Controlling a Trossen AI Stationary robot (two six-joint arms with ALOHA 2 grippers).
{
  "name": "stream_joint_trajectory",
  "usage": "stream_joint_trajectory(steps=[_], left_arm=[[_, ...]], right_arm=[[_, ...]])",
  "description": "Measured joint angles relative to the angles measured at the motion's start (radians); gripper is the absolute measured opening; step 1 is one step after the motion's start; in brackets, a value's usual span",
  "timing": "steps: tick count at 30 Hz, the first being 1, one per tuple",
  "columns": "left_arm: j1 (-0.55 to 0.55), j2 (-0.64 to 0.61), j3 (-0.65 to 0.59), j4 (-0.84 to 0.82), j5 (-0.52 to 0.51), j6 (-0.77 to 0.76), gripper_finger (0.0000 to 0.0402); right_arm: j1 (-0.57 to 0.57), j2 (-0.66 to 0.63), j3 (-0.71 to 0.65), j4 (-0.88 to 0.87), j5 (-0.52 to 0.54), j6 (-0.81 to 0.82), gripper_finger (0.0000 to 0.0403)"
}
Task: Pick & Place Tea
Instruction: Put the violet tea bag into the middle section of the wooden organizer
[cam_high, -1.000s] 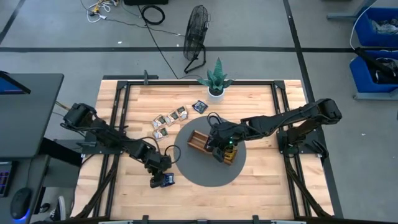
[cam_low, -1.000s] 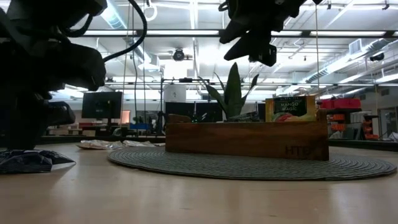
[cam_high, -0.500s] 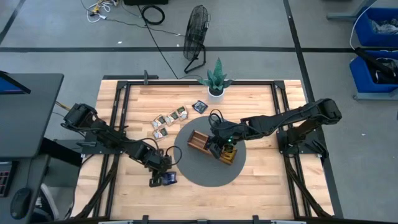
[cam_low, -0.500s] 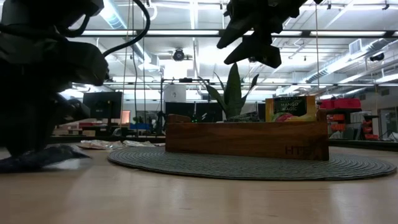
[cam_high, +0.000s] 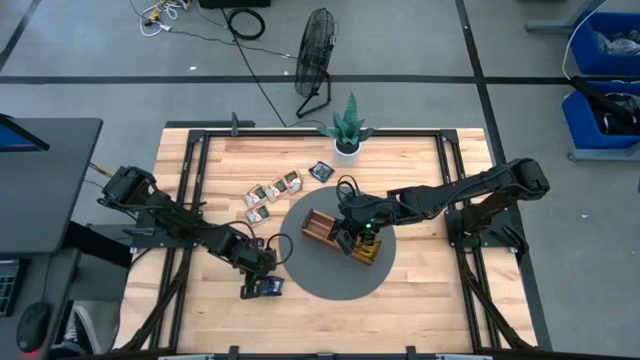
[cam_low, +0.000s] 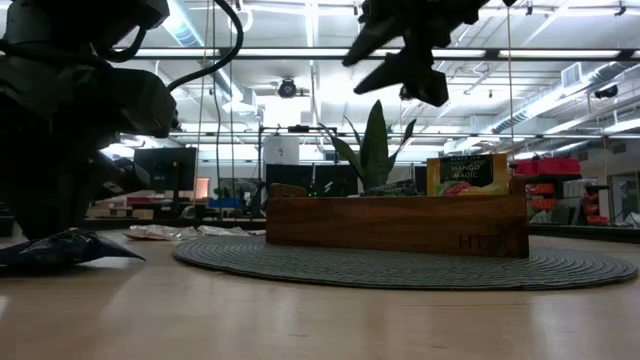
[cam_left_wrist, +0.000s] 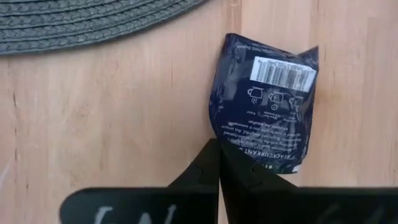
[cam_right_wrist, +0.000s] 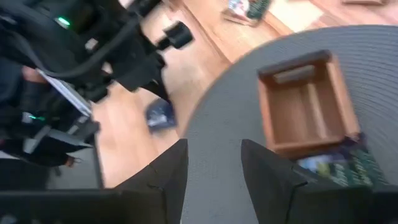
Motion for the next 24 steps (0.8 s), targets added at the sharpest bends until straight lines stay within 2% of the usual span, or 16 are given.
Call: stream_joint_trajectory(steps=[9, 24], left_arm=[[0.001, -0.089, -0.001, 0.003, -0.037, -0.015, 0.0001], [0.008, -0.313, 0.001, 0.02, -0.088, -0.062, 0.0001]], right_arm=[[0.0, 0.0, 0.0, 0.138, -0.099, 0.064, 0.0157], [0.014, 0.0, 0.0, 0.153, -0.126, 0.088, 0.0157]])
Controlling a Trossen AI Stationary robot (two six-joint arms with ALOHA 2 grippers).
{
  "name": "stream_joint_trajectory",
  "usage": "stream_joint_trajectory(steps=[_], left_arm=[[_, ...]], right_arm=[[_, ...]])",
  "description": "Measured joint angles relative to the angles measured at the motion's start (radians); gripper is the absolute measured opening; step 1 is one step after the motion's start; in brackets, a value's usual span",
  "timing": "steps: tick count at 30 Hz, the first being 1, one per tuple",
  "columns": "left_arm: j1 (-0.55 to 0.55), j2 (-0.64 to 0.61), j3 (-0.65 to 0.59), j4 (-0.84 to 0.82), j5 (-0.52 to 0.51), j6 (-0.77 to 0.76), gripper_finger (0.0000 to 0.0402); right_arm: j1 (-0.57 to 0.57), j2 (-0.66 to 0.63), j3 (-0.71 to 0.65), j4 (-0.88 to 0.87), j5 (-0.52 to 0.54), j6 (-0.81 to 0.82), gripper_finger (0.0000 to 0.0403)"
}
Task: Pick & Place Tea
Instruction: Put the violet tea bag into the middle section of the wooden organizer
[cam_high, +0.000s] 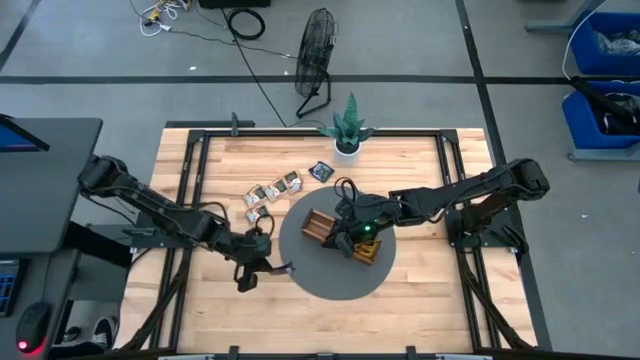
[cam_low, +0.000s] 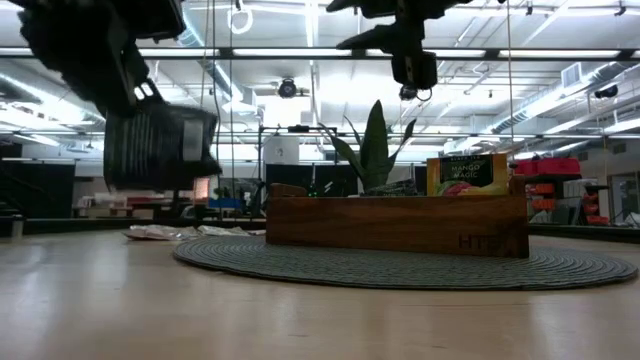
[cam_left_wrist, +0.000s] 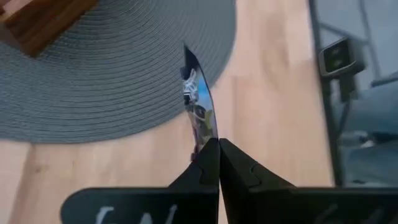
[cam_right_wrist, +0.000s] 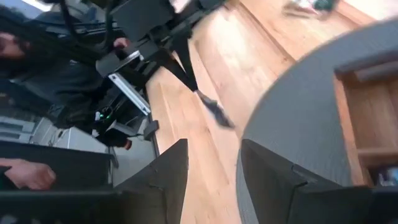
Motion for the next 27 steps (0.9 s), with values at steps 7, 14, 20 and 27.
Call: stream_joint_trajectory(steps=[7, 14, 20, 27], left_arm=[[0.045, -0.02, 0.001, 0.125, 0.087, -0.04, 0.0001], [0.086, -0.035, 0.001, 0.329, 0.137, -0.085, 0.0001], [0.118, -0.065, 0.002, 0.443, 0.159, -0.119, 0.0001], [0.135, -0.065, 0.001, 0.454, 0.156, -0.136, 0.0001]], right_arm=[[0.021, 0.0, 0.0, 0.089, 0.006, -0.214, 0.0157], [0.02, 0.0, 0.0, 0.079, 0.011, -0.247, 0.0157], [0.02, 0.001, 0.0, 0.1, 0.01, -0.254, 0.0157], [0.023, 0.001, 0.0, 0.112, -0.002, -0.223, 0.0157]])
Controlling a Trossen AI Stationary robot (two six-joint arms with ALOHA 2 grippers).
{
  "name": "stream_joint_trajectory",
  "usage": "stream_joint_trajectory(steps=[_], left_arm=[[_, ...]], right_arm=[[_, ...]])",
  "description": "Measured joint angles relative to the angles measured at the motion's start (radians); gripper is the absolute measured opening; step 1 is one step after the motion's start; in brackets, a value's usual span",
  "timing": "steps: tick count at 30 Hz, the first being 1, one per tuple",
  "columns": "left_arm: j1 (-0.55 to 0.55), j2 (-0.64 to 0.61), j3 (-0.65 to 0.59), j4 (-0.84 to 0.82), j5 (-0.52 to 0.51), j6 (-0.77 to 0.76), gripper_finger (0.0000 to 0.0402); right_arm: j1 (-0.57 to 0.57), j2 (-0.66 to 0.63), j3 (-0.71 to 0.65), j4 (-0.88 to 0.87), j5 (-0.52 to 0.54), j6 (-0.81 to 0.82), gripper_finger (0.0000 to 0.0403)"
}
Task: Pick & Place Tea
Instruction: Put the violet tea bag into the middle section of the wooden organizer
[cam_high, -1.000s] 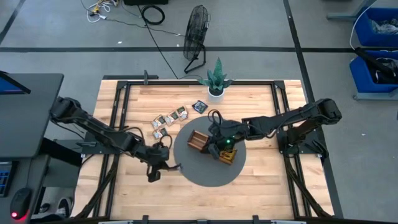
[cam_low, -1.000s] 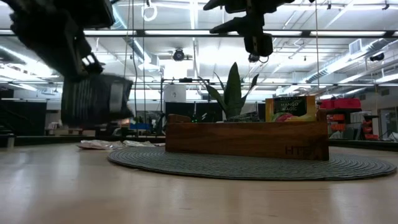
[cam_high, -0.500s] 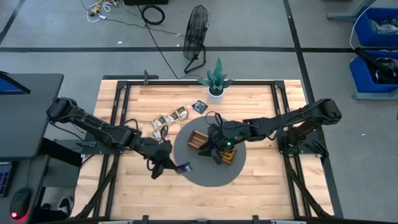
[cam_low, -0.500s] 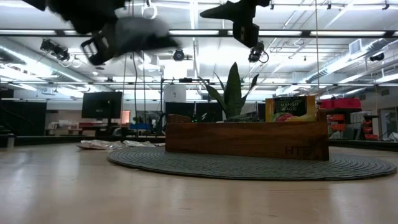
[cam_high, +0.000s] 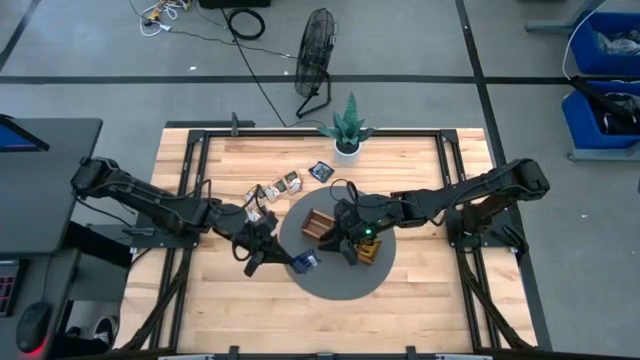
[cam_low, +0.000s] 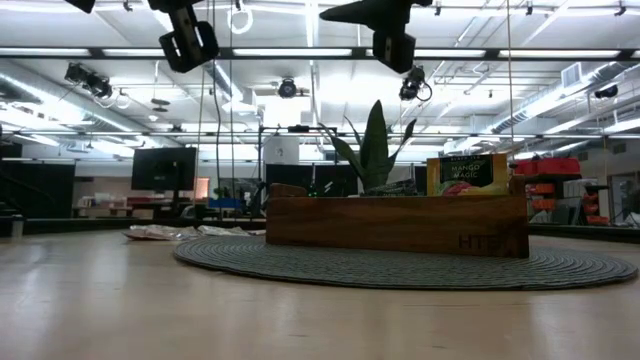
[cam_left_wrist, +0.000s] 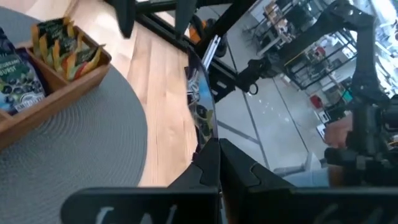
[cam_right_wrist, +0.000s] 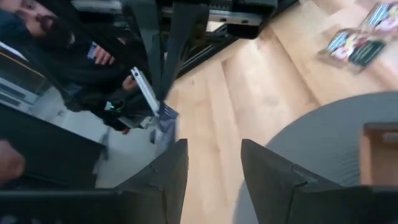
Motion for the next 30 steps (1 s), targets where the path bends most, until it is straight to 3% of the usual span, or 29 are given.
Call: stream_joint_trajectory(steps=[6, 23, 30], left_arm=[[0.004, 0.0, 0.0, 0.0, -0.002, 0.013, 0.0], [0.057, 0.0, 0.0, 0.094, 0.032, 0.013, 0.0], [0.06, 0.0, 0.0, 0.095, 0.034, 0.015, 0.0]], right_arm=[[0.0, 0.0, 0.0, 0.039, -0.074, 0.113, 0.0157], [0.01, 0.0, 0.0, 0.148, -0.112, 0.137, 0.0156], [0.009, 0.0, 0.0, 0.147, -0.134, 0.168, 0.0125]])
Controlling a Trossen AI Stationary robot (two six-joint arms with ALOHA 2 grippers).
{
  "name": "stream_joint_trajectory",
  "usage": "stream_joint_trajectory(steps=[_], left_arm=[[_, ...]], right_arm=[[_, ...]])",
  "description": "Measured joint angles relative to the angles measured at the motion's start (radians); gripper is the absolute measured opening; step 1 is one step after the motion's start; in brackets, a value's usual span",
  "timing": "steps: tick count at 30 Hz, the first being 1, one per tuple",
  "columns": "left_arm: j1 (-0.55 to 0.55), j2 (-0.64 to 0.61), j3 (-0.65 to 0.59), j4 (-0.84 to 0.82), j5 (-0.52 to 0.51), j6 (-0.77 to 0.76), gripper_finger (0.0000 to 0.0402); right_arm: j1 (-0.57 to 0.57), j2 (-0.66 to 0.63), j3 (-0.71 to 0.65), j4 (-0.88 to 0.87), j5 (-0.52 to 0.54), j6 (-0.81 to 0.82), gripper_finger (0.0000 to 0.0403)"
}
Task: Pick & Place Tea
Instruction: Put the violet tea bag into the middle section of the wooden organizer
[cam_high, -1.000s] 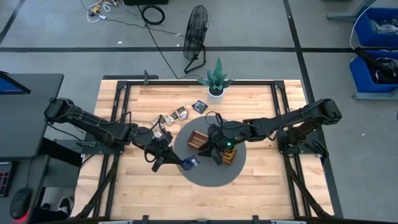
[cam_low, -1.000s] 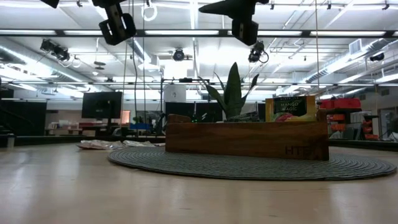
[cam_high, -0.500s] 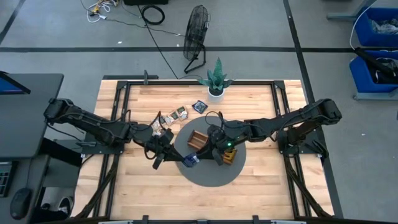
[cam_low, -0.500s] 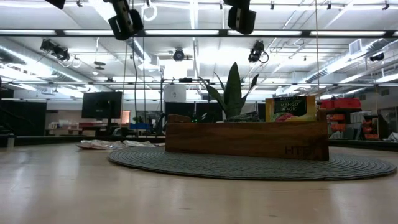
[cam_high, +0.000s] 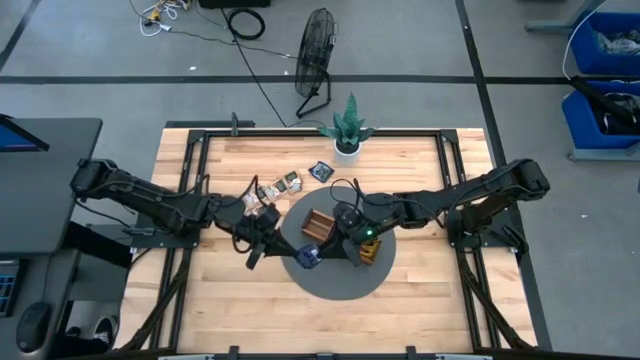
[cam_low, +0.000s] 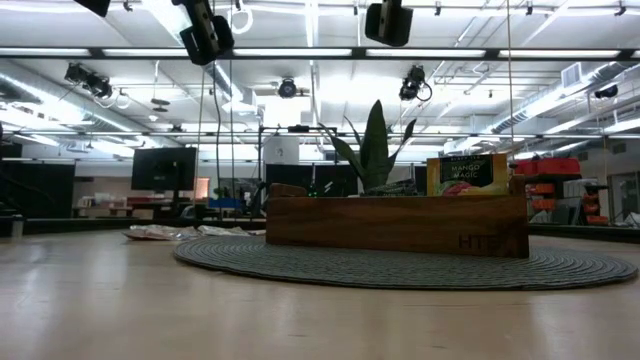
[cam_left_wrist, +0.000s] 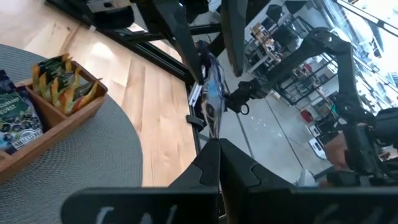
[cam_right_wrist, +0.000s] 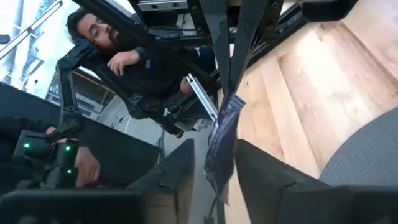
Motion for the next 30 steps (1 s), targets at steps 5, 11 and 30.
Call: stream_joint_trajectory(steps=[5, 11, 30], left_arm=[[0.0, 0.0, 0.0, 0.0, -0.001, -0.002, 0.0], [0.0, 0.0, 0.0, 0.005, -0.015, -0.002, 0.0005], [-0.047, -0.073, 0.002, 0.335, -0.067, 0.756, 0.0133]], right_arm=[[-0.004, 0.0, 0.0, -0.007, -0.001, 0.008, 0.0061], [-0.007, 0.0, 0.0, -0.006, -0.033, 0.025, 0.0009], [-0.058, 0.0, 0.0, 0.373, -0.364, 0.37, 0.0001]])
